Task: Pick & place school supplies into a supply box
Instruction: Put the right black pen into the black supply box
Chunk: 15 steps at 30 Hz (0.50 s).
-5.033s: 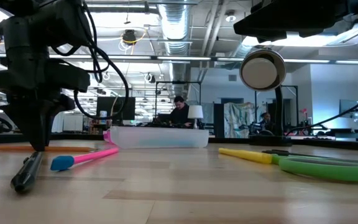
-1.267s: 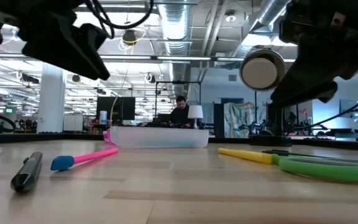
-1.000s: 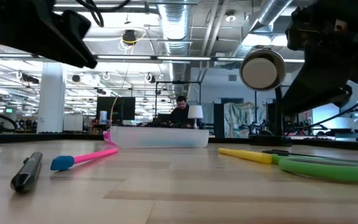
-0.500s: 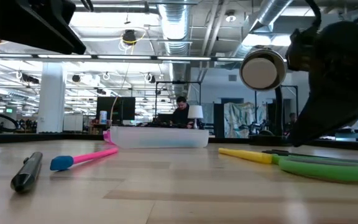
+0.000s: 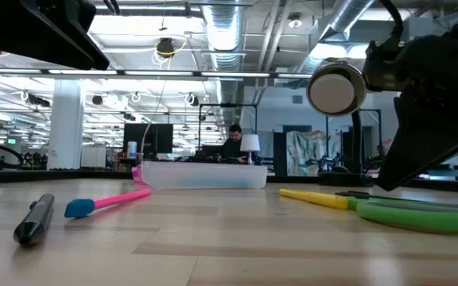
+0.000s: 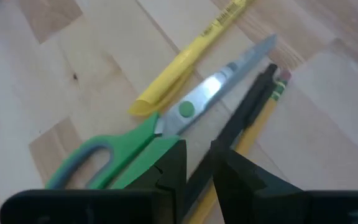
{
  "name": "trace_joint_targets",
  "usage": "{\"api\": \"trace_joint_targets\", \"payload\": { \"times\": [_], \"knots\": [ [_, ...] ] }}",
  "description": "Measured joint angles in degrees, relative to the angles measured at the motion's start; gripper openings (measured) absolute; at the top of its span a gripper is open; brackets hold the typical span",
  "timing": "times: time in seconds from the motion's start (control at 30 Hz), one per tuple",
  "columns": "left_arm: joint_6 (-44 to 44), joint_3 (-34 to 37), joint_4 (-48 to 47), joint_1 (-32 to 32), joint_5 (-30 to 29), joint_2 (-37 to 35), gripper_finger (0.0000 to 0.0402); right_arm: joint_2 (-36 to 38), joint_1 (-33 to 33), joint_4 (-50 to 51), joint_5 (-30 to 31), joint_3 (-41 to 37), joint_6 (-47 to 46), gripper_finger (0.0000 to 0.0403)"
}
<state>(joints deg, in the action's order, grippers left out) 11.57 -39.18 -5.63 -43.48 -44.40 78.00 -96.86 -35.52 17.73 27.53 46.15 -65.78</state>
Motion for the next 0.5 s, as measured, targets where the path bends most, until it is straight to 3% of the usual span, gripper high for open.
{"api": "trace_joint_targets", "payload": {
  "times": [0.5],
  "knots": [
    [0.3, 0.0, -0.1, 0.0, 0.4, 0.0, 0.012, 0.0, 0.0, 1.3, -0.4, 0.0, -1.8, 0.0066]
  ]
}}
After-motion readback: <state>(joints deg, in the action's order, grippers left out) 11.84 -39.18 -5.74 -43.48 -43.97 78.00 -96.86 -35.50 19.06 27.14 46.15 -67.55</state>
